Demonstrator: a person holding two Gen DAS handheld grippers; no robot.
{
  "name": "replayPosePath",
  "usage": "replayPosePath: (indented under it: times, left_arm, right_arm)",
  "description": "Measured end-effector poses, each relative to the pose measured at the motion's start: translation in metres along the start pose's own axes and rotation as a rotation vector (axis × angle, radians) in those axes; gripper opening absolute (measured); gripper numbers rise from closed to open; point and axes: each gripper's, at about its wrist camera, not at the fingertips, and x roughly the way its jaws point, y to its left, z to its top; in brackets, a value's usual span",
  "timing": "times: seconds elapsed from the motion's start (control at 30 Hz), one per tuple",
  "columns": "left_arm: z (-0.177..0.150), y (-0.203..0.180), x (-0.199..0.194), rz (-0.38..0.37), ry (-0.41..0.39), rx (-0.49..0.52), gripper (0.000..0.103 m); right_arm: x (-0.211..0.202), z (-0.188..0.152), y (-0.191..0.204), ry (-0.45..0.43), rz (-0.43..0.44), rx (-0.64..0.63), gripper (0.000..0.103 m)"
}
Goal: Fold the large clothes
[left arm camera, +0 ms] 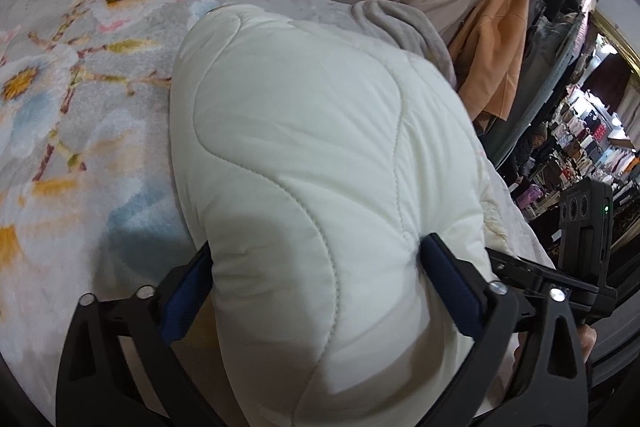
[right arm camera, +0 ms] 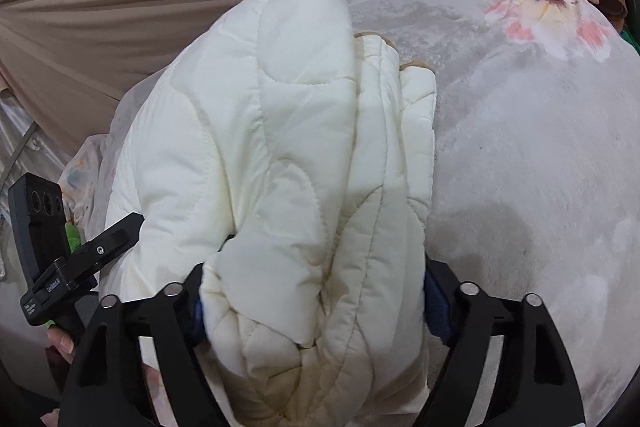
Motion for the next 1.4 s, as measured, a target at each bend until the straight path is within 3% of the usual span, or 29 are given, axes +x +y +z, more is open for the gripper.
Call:
replayPosePath:
  times: [0.03,0.07,0.17,0.27,0.43,0.57,0.63,0.73,0.8,0.87,0.9,0.93,0.97,1.07,1.1,1.13,1.23,1.33,1.4]
  left_arm:
    - [0.002,-0.003,-0.003,0.000,-0.008,0.013,0.083]
    - [0.007,-0.007,-0.008,0.002,-0.022,0.033,0.071]
    - [0.025,-0.015,-0.028,-0.019,-0.071,0.075,0.053]
    - [0.049,-0.026,-0.059,-0.032,-0.147,0.135,0.049]
    - [0.091,-0.030,-0.142,-0.031,-0.370,0.251,0.049]
    - [0.121,0.002,-0.194,0.007,-0.508,0.295,0.053]
    - [0.133,0.027,-0.199,0.049,-0.529,0.296,0.056]
    - [0.148,0.084,-0.175,0.134,-0.480,0.244,0.063]
    - [0.149,0.130,-0.132,0.232,-0.397,0.206,0.072]
    - [0.137,0.173,-0.076,0.378,-0.244,0.174,0.072]
    - [0.124,0.194,-0.051,0.422,-0.147,0.147,0.072]
    - [0.113,0.200,-0.053,0.421,-0.199,0.145,0.072]
    - [0.108,0.199,-0.061,0.395,-0.227,0.160,0.072]
    - [0.110,0.187,-0.089,0.382,-0.233,0.147,0.070]
    - [0.111,0.181,-0.099,0.373,-0.250,0.145,0.070]
    - [0.110,0.171,-0.111,0.375,-0.273,0.142,0.070]
    - [0.114,0.147,-0.123,0.413,-0.300,0.140,0.070]
    - [0.108,0.140,-0.094,0.466,-0.230,0.113,0.071]
    - [0.097,0.150,-0.060,0.547,-0.163,0.107,0.072]
  right_arm:
    - [-0.003,0.001,0.006,-0.004,0.005,-0.015,0.048]
    - [-0.007,0.002,0.011,-0.010,0.004,-0.027,0.044]
    - [-0.025,0.011,0.032,-0.066,-0.016,-0.075,0.034]
    - [-0.053,0.028,0.055,-0.161,0.011,-0.119,0.032]
    - [-0.108,0.061,0.123,-0.367,0.062,-0.263,0.032]
    - [-0.117,0.085,0.177,-0.492,0.157,-0.344,0.034]
    - [-0.101,0.100,0.195,-0.504,0.211,-0.357,0.037]
    - [-0.032,0.124,0.213,-0.437,0.264,-0.335,0.046]
    - [0.030,0.131,0.216,-0.358,0.238,-0.330,0.052]
    - [0.107,0.126,0.209,-0.216,0.161,-0.298,0.053]
    - [0.145,0.117,0.200,-0.100,0.108,-0.273,0.053]
    - [0.163,0.109,0.188,-0.049,0.118,-0.244,0.060]
    - [0.160,0.102,0.178,-0.082,0.206,-0.214,0.060]
    - [0.121,0.097,0.166,-0.161,0.150,-0.222,0.059]
    - [0.102,0.099,0.166,-0.206,0.118,-0.226,0.054]
    - [0.086,0.101,0.171,-0.237,0.109,-0.239,0.040]
    - [0.064,0.110,0.200,-0.280,0.082,-0.298,0.020]
    - [0.087,0.106,0.226,-0.238,-0.013,-0.412,0.006]
    - [0.123,0.094,0.233,-0.171,-0.126,-0.457,0.006]
